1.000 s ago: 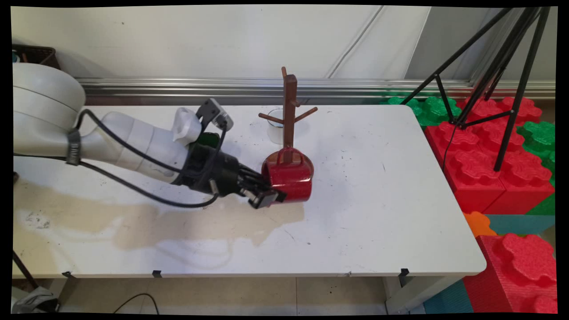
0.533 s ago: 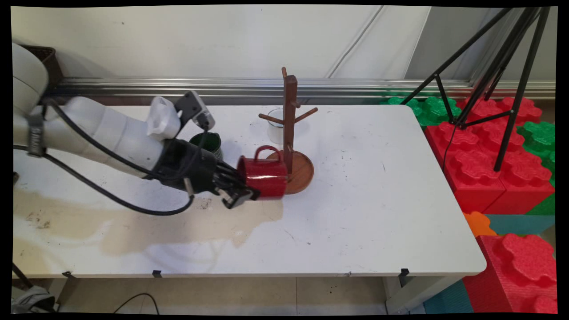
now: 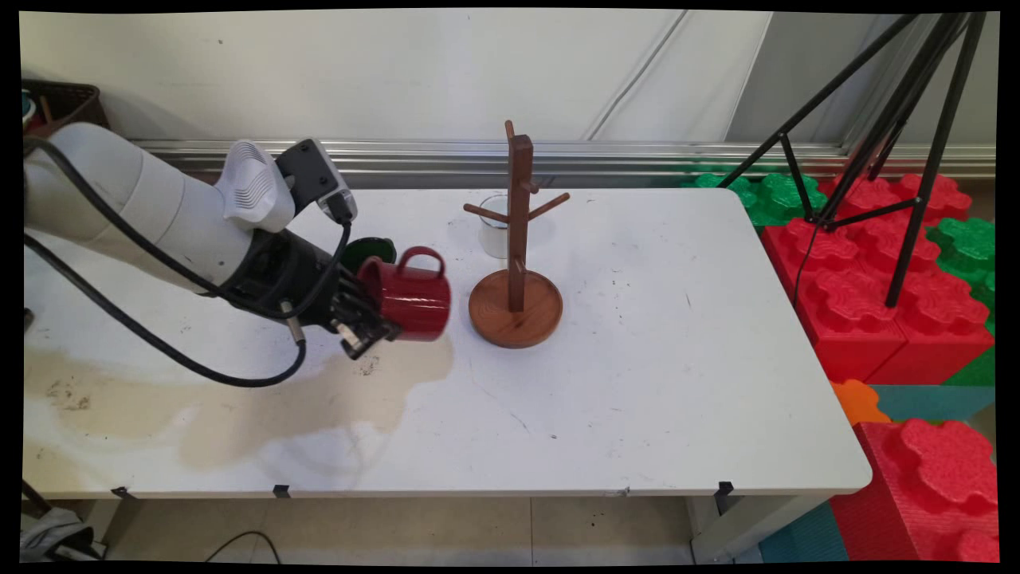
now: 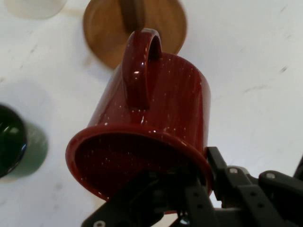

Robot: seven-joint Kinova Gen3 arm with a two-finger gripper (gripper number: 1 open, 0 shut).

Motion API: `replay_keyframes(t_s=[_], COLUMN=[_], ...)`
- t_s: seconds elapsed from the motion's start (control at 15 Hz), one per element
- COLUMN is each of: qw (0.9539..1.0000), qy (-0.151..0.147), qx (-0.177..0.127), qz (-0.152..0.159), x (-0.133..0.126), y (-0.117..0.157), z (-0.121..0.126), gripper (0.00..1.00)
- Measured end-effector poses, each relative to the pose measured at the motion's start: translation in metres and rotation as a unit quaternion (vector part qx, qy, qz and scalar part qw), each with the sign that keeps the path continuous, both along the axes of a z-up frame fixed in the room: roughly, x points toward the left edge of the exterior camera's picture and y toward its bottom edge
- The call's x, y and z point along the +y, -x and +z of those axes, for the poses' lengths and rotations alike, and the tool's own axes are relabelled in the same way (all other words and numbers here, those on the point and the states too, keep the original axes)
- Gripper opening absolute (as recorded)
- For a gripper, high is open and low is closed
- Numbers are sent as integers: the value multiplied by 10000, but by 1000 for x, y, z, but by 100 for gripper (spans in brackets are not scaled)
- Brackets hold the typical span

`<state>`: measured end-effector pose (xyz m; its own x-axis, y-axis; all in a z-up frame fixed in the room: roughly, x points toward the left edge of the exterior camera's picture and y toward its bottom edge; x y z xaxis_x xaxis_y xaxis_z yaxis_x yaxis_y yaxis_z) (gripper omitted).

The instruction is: Place the picked object on the table

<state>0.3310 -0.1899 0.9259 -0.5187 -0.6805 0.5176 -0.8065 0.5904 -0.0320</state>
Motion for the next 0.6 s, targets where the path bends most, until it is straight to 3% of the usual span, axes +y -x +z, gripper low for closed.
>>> replay_keyframes(t_s=[0.2,0.33,0.6], qw=[9988,9960,9895], qy=[-113,-246,-528], qx=[-473,-859,-1343], qz=[52,58,104], x=[0,-1,-7], y=[0,1,7], z=[6,5,-5], gripper=[0,0,0])
